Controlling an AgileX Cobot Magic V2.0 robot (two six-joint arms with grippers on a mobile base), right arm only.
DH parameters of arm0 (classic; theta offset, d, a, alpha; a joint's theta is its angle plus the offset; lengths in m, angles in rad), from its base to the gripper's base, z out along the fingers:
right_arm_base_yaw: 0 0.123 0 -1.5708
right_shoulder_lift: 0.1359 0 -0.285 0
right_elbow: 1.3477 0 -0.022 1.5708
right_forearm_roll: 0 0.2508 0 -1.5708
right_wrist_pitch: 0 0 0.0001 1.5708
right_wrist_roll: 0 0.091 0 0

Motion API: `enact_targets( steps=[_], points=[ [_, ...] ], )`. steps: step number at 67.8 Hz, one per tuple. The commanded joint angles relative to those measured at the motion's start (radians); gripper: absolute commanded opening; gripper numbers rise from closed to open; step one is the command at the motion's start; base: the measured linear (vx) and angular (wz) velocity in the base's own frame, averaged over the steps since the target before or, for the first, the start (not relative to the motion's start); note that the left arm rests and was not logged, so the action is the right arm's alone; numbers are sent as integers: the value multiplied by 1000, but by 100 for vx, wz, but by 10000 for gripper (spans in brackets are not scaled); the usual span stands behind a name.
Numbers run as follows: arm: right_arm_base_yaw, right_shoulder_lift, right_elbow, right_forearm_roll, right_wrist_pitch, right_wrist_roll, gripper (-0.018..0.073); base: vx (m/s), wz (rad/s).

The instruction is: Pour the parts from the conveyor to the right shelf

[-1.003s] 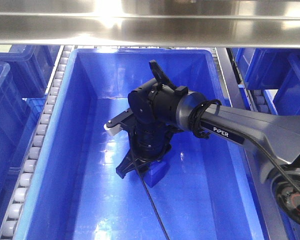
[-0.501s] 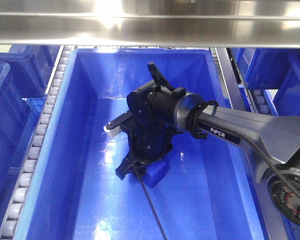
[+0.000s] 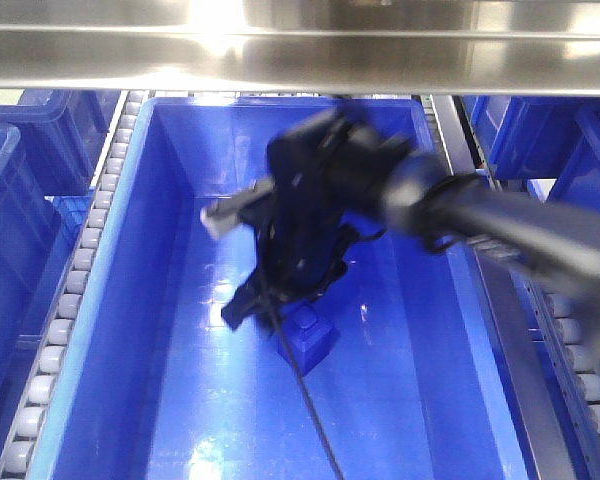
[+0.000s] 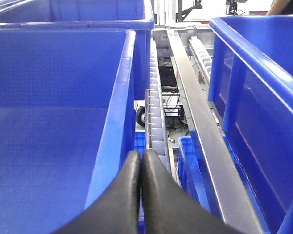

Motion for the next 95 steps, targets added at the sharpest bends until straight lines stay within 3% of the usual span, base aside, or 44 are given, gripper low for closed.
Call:
enact_targets(
  steps=[1, 8, 21, 36, 44, 55, 95],
  points=[
    [-6, -108, -23, -1, 3, 0, 186, 0, 0],
    [-5, -158, 10, 1, 0, -11, -20, 0, 0],
    [-5, -250, 139, 18, -25, -8, -10, 0, 0],
    [-5, -379, 327, 108, -126, -8, -10, 0, 0],
    [-7, -466, 433, 155, -245, -13, -8, 0, 0],
    [-6, -607, 608, 160, -452, -13, -8, 0, 0],
    [-6, -1251, 1172, 155, -1012, -16, -8, 0, 0]
  ],
)
